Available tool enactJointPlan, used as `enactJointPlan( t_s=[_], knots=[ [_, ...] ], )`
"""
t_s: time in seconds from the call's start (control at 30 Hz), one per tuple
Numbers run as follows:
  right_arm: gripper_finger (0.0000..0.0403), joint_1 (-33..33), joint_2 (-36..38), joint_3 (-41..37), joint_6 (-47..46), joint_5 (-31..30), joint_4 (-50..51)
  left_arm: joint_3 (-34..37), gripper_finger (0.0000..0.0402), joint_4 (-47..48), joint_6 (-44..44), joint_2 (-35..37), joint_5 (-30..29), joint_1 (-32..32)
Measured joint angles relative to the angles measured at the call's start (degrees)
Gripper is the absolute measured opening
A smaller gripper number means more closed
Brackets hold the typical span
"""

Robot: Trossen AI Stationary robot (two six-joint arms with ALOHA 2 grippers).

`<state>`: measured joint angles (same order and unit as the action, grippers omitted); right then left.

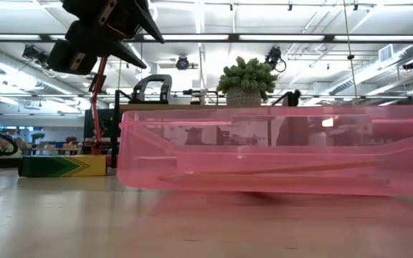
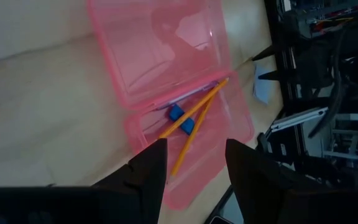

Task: Pack school essentials
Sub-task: Put the purple sticky notes into the pink supply box

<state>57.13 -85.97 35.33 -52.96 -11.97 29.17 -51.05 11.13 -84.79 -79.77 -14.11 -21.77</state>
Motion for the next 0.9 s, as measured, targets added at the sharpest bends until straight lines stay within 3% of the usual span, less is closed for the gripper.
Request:
enactJointPlan(
  t_s=[0.27, 0.43, 0.67, 0.9],
  knots=[
    [0.0225, -11.5, 0.0, 0.0, 2.0, -4.8, 0.3, 0.0, 0.0172, 0.0, 0.0, 0.0, 0.0, 1.1],
    [0.0225, -17.8, 0.0, 0.0, 6.4, -3.1, -0.9, 0.0, 0.0172, -0.1, 0.0, 0.0, 0.0, 1.0],
    [0.0225, -20.1, 0.9, 1.7, 8.6, 1.1, 0.5, 0.0, 0.0172, -0.6, -0.3, 0.0, 0.0, 0.6],
    [0.0225, -19.8, 9.0, 3.3, 1.5, 1.7, 3.0, 0.0, 0.0172, -0.5, 0.0, 0.0, 0.0, -0.3]
  ],
)
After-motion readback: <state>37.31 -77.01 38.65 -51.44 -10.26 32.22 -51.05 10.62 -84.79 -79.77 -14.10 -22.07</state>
